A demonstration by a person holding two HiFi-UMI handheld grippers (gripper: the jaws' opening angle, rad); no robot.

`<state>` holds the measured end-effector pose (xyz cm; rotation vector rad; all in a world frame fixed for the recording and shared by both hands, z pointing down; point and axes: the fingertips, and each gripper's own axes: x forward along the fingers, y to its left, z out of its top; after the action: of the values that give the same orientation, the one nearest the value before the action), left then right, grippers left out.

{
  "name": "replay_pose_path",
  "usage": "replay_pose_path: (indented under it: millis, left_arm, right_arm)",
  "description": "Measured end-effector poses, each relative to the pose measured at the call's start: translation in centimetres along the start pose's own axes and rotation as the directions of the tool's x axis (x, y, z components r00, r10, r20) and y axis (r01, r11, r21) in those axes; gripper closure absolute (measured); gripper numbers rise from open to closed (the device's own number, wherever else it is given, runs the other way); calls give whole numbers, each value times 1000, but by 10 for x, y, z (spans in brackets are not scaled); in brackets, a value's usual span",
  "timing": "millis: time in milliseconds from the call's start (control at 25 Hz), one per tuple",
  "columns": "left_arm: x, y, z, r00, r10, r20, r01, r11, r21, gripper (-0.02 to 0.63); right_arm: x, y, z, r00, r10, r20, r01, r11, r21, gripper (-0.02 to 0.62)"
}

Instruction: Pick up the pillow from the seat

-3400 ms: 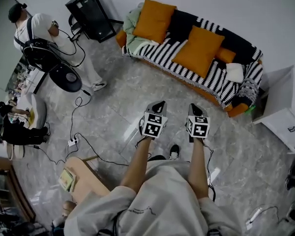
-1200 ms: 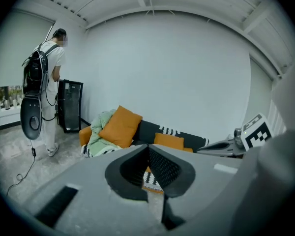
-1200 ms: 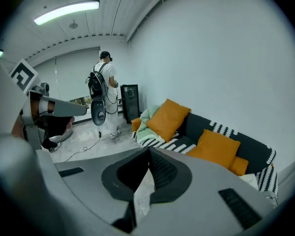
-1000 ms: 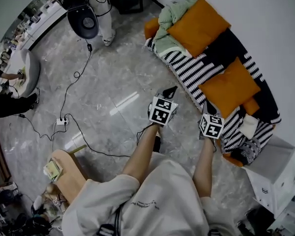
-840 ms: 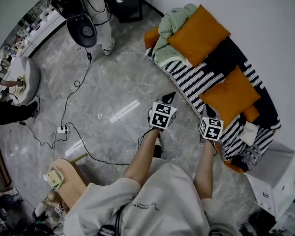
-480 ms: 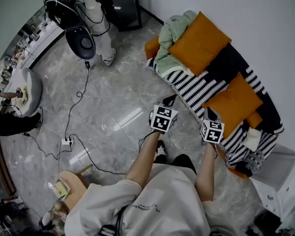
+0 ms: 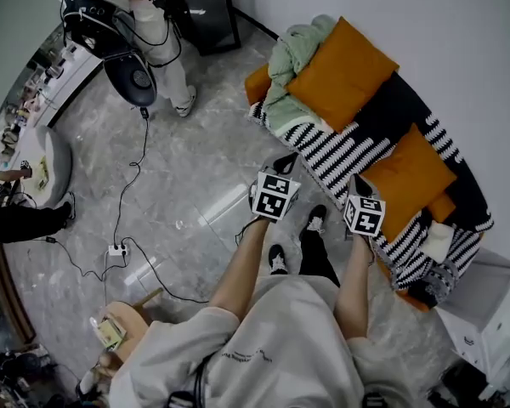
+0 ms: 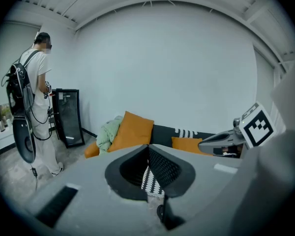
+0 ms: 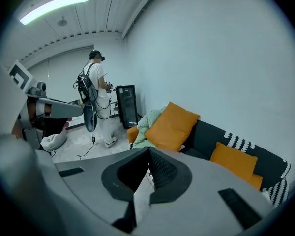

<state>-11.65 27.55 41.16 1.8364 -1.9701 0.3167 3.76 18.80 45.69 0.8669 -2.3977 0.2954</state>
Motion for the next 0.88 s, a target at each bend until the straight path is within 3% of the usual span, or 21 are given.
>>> replay_pose_path:
  millis: [320,520,640,880]
  left_arm:
    - [66,25,16,999,26,-30,-27,999,-18,595]
    - [104,51,55,997,80,-10,-80,996,-41,595]
    - [132,53,69,994,109,-8,-109,994,-31,595]
    - [189,39,97,996,82,-41,-82,997,16,595]
  right_arm:
    - [68,-45,36,1000,9,-15,-8,1000,7,589]
    - [106,-60,80,998,66,17,-67,997,29,589]
    - [122,-76,86,995,97,15,-98,995,19,589]
    - [146,-135,89,997,72,-5,-72,994,79,589]
